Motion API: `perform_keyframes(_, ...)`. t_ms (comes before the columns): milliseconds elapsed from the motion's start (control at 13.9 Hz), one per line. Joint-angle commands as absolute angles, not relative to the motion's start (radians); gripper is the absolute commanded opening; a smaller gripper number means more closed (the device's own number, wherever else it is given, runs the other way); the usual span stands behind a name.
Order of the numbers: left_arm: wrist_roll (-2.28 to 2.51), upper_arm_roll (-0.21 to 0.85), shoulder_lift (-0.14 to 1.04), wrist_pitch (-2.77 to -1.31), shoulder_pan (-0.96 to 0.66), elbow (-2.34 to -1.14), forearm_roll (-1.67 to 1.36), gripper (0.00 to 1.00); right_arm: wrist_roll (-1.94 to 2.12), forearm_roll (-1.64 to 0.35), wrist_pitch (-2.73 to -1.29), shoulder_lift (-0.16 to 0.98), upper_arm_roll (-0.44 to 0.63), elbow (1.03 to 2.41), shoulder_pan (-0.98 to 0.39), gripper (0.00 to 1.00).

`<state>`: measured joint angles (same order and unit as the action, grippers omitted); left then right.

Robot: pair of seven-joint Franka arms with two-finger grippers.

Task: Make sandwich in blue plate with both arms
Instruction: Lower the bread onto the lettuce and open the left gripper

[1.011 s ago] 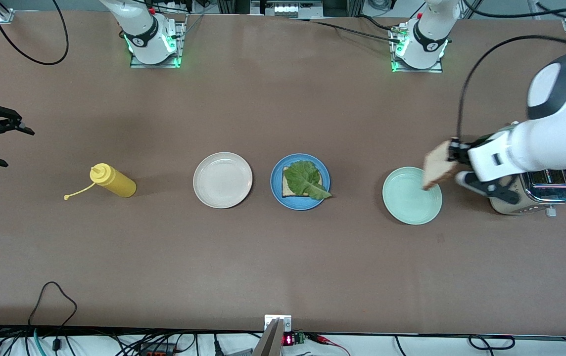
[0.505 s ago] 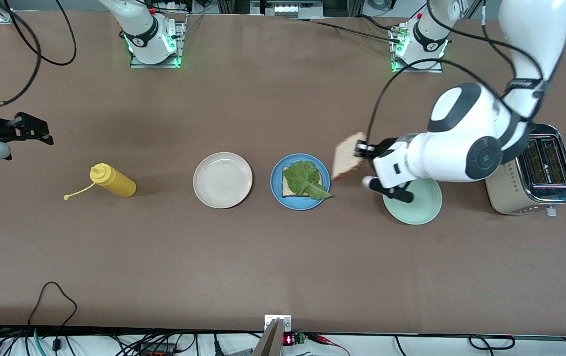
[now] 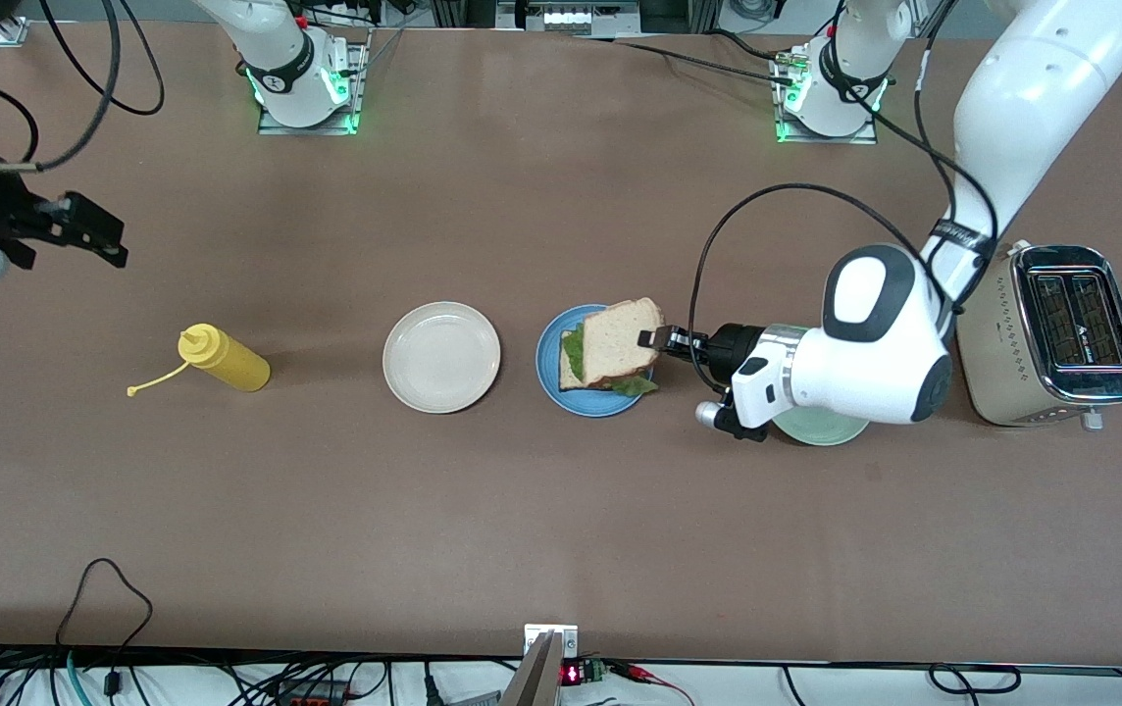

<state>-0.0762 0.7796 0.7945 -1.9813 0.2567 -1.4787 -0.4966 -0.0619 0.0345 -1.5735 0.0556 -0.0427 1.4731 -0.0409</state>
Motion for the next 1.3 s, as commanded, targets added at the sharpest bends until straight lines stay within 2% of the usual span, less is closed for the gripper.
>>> perform_keyframes(0, -0.272, 0.779, 0.802, -2.061, 0.264, -1.558, -0.563, 0.02, -0.1, 0.028, -1.633, -0.067, -0.038, 1.621, -0.04, 1.0)
perform_keyframes(144, -0.38, 0.779, 0.808, -2.135, 0.267, -1.624, -0.566, 0.02, -0.098, 0.026, -1.733, -0.145, -0.034, 1.75, -0.037, 1.0)
perform_keyframes(289, -0.489, 0.779, 0.865, -2.157, 0.276, -1.635, -0.566, 0.02, -0.097, 0.026, -1.736, -0.149, -0.034, 1.761, -0.037, 1.0)
perform_keyframes(505, -0.563, 0.779, 0.926, -2.164, 0.295, -1.632, -0.568, 0.04, -0.083, 0.026, -1.691, -0.126, -0.034, 1.715, -0.037, 1.0)
perform_keyframes(722, -0.568, 0.778, 0.968, -2.184, 0.293, -1.629, -0.624, 0.08, -0.078, 0.028, -1.596, -0.036, -0.037, 1.59, -0.034, 1.0)
perform_keyframes(794, -0.568, 0.775, 0.969, -2.187, 0.288, -1.625, -0.629, 0.13, -0.075, 0.029, -1.566, -0.011, -0.037, 1.541, -0.035, 1.0)
perform_keyframes(866, -0.568, 0.769, 0.968, -2.19, 0.287, -1.624, -0.627, 0.37, -0.078, 0.031, -1.548, 0.018, -0.038, 1.502, -0.04, 1.0)
perform_keyframes(939, -0.568, 0.767, 0.963, -2.189, 0.293, -1.626, -0.623, 0.99, -0.08, 0.031, -1.542, 0.032, -0.038, 1.487, -0.037, 1.0)
perform_keyframes(1227, -0.546, 0.749, 0.873, -2.126, 0.307, -1.62, -0.53, 1.0, -0.095, 0.031, -1.552, 0.041, -0.035, 1.494, -0.038, 1.0)
